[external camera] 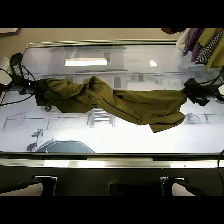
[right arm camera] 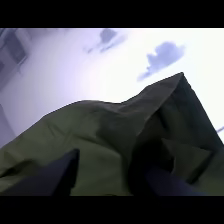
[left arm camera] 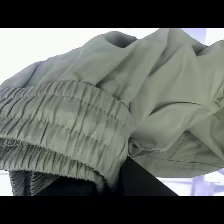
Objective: Fold the clothes and pants, and hang the long-sleeved shirts on hangers.
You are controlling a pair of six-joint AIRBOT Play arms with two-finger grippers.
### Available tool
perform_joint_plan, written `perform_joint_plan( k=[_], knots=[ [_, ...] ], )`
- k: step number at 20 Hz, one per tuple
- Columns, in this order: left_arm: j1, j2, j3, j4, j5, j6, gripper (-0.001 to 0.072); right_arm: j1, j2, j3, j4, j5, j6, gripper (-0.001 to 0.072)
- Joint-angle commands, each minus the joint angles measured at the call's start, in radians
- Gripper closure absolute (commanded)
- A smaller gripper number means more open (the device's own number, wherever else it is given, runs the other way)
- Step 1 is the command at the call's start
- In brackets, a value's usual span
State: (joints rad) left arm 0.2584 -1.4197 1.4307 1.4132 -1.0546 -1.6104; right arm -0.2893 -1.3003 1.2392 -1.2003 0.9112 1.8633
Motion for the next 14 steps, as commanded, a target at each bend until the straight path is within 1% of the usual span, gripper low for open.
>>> perform_joint_plan(
  k=[1, 2, 3, 4, 5, 6, 7, 8, 11, 14],
  knots=[
    [0.001, -0.009, 0.0, 0.011, 0.024, -0.005, 0.0531, -0.019, -0.031, 0.015, 0.081, 0.028, -0.031, 0.0155],
    [0.006, -0.007, 0.0, 0.01, 0.023, -0.005, 0.0404, -0.051, -0.032, 0.04, 0.074, 0.106, -0.065, 0.0155],
    [0.014, -0.004, 0.0, 0.009, 0.014, -0.002, 0.0364, -0.093, -0.031, 0.062, 0.061, 0.189, -0.095, 0.0138],
    [0.023, -0.002, 0.0, 0.009, -0.003, -0.002, 0.0365, -0.148, -0.031, 0.08, 0.057, 0.283, -0.139, 0.005],
    [0.033, 0.001, 0.0, 0.01, -0.027, -0.002, 0.0364, -0.209, -0.029, 0.083, 0.059, 0.374, -0.186, 0.0033],
    [0.043, 0.005, 0.0, 0.009, -0.055, -0.002, 0.0332, -0.262, -0.028, 0.081, 0.056, 0.456, -0.239, 0.0032],
    [0.051, 0.011, 0.0, 0.009, -0.079, -0.002, 0.0176, -0.311, -0.028, 0.072, 0.056, 0.523, -0.273, 0.0031],
    [0.062, 0.021, 0.0, 0.008, -0.098, -0.003, 0.0117, -0.346, -0.025, 0.051, 0.057, 0.557, -0.287, 0.0029],
    [0.092, 0.064, -0.016, 0.008, -0.109, -0.005, 0.0111, -0.38, -0.011, -0.086, 0.073, 0.525, -0.313, 0.0028],
    [0.127, 0.132, -0.093, 0.008, -0.109, 0.009, 0.0111, -0.346, -0.011, -0.26, 0.207, 0.399, -0.367, 0.003]
  ],
)
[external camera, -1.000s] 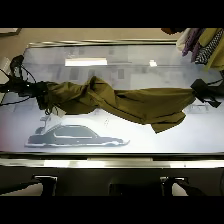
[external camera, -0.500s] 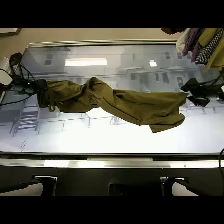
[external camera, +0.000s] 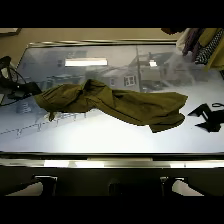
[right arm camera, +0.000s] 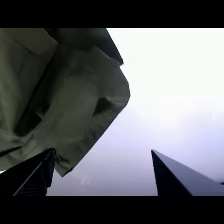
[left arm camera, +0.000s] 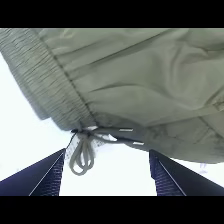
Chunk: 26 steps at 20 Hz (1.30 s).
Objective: Fold the clothes and pants, and hang the long-sleeved shirts on hangers.
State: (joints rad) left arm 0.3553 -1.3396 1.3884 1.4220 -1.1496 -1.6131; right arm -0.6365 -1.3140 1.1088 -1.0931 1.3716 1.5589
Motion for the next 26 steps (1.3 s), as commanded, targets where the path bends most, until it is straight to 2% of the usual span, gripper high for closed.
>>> perform_joint_plan(
  k=[1, 5, 7, 9, 10, 13, 15, 16, 17, 19, 26],
  knots=[
    [0.044, 0.077, -0.089, 0.0, -0.013, 0.016, 0.0111, 0.027, 0.003, -0.163, 0.117, -0.122, -0.067, 0.0031],
    [0.151, 0.19, -0.275, -0.023, 0.021, 0.017, 0.0111, 0.157, 0.002, -0.183, 0.107, -0.347, -0.047, 0.003],
    [0.222, 0.216, -0.349, -0.144, 0.066, 0.084, 0.0111, 0.199, 0.0, -0.183, 0.074, -0.432, -0.008, 0.0031],
    [0.266, 0.194, -0.397, -0.277, 0.085, 0.186, 0.0111, 0.233, -0.017, -0.183, 0.019, -0.462, 0.039, 0.004],
    [0.267, 0.172, -0.415, -0.301, 0.096, 0.218, 0.0111, 0.247, -0.031, -0.183, 0.01, -0.461, 0.042, 0.0079],
    [0.238, 0.091, -0.434, -0.306, 0.169, 0.227, 0.0111, 0.283, -0.051, -0.183, 0.007, -0.458, 0.047, 0.0383],
    [0.215, 0.046, -0.433, -0.32, 0.247, 0.227, 0.0111, 0.287, -0.048, -0.183, 0.005, -0.451, 0.072, 0.0412],
    [0.203, 0.023, -0.433, -0.325, 0.29, 0.226, 0.0111, 0.287, -0.045, -0.183, -0.012, -0.447, 0.084, 0.0505],
    [0.19, -0.002, -0.433, -0.332, 0.331, 0.227, 0.0111, 0.287, -0.041, -0.183, -0.021, -0.442, 0.084, 0.0552],
    [0.167, -0.047, -0.433, -0.356, 0.403, 0.227, 0.0112, 0.287, -0.024, -0.183, -0.032, -0.435, 0.087, 0.0599],
    [0.097, -0.141, -0.428, -0.365, 0.643, 0.226, 0.0121, 0.287, 0.026, -0.183, -0.067, -0.388, 0.11, 0.0599]
  ],
)
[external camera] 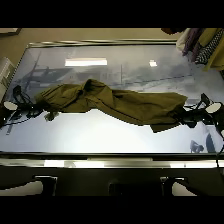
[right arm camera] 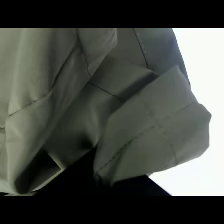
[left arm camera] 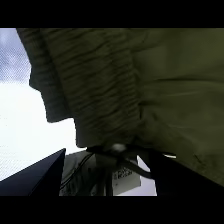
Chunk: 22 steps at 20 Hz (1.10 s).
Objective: Fold the clothes and pants, and hang the long-sleeved shirts on hangers.
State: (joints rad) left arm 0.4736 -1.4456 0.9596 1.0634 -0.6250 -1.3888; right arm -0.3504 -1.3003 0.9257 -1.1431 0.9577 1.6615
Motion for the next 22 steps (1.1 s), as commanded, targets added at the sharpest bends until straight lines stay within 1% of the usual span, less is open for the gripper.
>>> perform_joint_plan(
  k=[1, 2, 3, 4, 5, 6, 9, 10, 11, 12, 14, 15, 16, 18, 20, 22],
  knots=[
    [-0.023, -0.043, 0.001, -0.013, 0.14, 0.001, 0.0124, 0.001, 0.014, 0.0, -0.018, 0.031, 0.007, 0.0599],
    [-0.022, -0.047, 0.001, -0.029, 0.151, 0.001, 0.0206, 0.001, 0.018, 0.0, -0.018, 0.032, 0.007, 0.0599],
    [-0.021, -0.047, 0.002, -0.037, 0.151, 0.002, 0.0443, 0.001, 0.023, 0.0, -0.018, 0.032, 0.008, 0.0599],
    [-0.022, -0.047, 0.006, -0.043, 0.142, 0.002, 0.0659, 0.001, 0.028, 0.0, -0.021, 0.031, 0.008, 0.06],
    [-0.022, -0.046, 0.019, -0.044, 0.112, -0.002, 0.0675, 0.001, 0.036, 0.0, -0.024, 0.031, 0.008, 0.0605],
    [-0.02, -0.042, 0.042, -0.044, 0.061, -0.002, 0.0675, 0.001, 0.048, 0.0, -0.033, 0.032, 0.009, 0.0642],
    [-0.02, 0.02, 0.138, -0.044, -0.167, -0.006, 0.0677, 0.001, 0.107, 0.0, -0.1, 0.04, 0.038, 0.0642],
    [-0.02, 0.059, 0.17, -0.043, -0.257, -0.032, 0.0677, 0.001, 0.132, 0.0, -0.129, 0.052, 0.039, 0.0644],
    [-0.015, 0.111, 0.204, -0.043, -0.362, -0.078, 0.0677, 0.001, 0.159, 0.0, -0.161, 0.072, 0.05, 0.0656],
    [-0.01, 0.172, 0.234, -0.039, -0.461, -0.125, 0.0677, 0.001, 0.188, 0.0, -0.193, 0.09, 0.059, 0.0682],
    [0.002, 0.299, 0.282, -0.005, -0.603, -0.219, 0.0677, 0.001, 0.262, 0.0, -0.273, 0.104, 0.072, 0.0683],
    [0.01, 0.369, 0.306, 0.018, -0.658, -0.279, 0.0678, 0.001, 0.302, 0.002, -0.323, 0.108, 0.095, 0.0683],
    [0.024, 0.427, 0.328, 0.023, -0.697, -0.322, 0.0678, 0.001, 0.341, 0.011, -0.382, 0.118, 0.118, 0.0684],
    [0.054, 0.508, 0.37, 0.021, -0.757, -0.375, 0.0677, 0.0, 0.407, 0.035, -0.458, 0.131, 0.133, 0.0684],
    [0.061, 0.518, 0.402, 0.018, -0.809, -0.378, 0.0677, 0.001, 0.44, 0.071, -0.493, 0.152, 0.134, 0.0684],
    [0.061, 0.49, 0.404, 0.018, -0.816, -0.376, 0.0677, 0.001, 0.444, 0.111, -0.497, 0.151, 0.134, 0.0684]
  ],
)
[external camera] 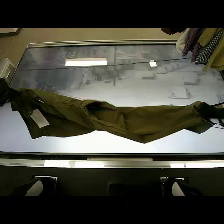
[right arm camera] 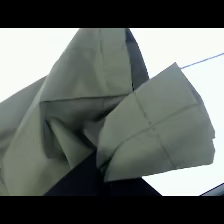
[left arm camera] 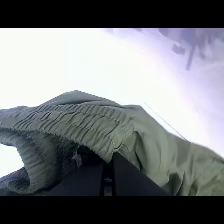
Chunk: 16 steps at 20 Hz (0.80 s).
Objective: Fold the clothes and pants, and hang the long-sleeved shirts on hangers.
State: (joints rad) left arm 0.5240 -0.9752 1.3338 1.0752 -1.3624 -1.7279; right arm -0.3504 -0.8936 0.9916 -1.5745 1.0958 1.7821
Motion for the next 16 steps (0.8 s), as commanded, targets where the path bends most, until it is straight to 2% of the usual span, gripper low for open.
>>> perform_joint_plan(
  k=[1, 4, 11, 12, 14, 15, 16],
  knots=[
    [0.011, -0.006, 0.029, 0.009, -0.072, -0.03, 0.0677, 0.001, 0.037, 0.053, -0.06, -0.006, 0.015, 0.0684],
    [0.0, -0.138, 0.029, 0.012, -0.001, 0.009, 0.0677, 0.001, 0.004, 0.052, 0.019, -0.019, 0.036, 0.0683],
    [-0.098, -0.507, 0.029, 0.005, 0.23, 0.106, 0.0675, 0.001, -0.207, 0.052, 0.275, -0.059, 0.037, 0.0683],
    [-0.105, -0.546, 0.029, 0.004, 0.259, 0.106, 0.0627, 0.001, -0.231, 0.052, 0.289, -0.064, 0.037, 0.0683],
    [-0.099, -0.582, 0.031, 0.004, 0.274, 0.118, 0.0285, 0.001, -0.261, 0.052, 0.289, -0.066, 0.04, 0.0683],
    [-0.082, -0.574, 0.031, 0.005, 0.266, 0.154, 0.0237, 0.001, -0.267, 0.052, 0.28, -0.066, 0.04, 0.0682],
    [-0.058, -0.554, 0.03, 0.006, 0.252, 0.195, 0.0237, 0.001, -0.267, 0.052, 0.266, -0.068, 0.04, 0.0682]
  ],
)
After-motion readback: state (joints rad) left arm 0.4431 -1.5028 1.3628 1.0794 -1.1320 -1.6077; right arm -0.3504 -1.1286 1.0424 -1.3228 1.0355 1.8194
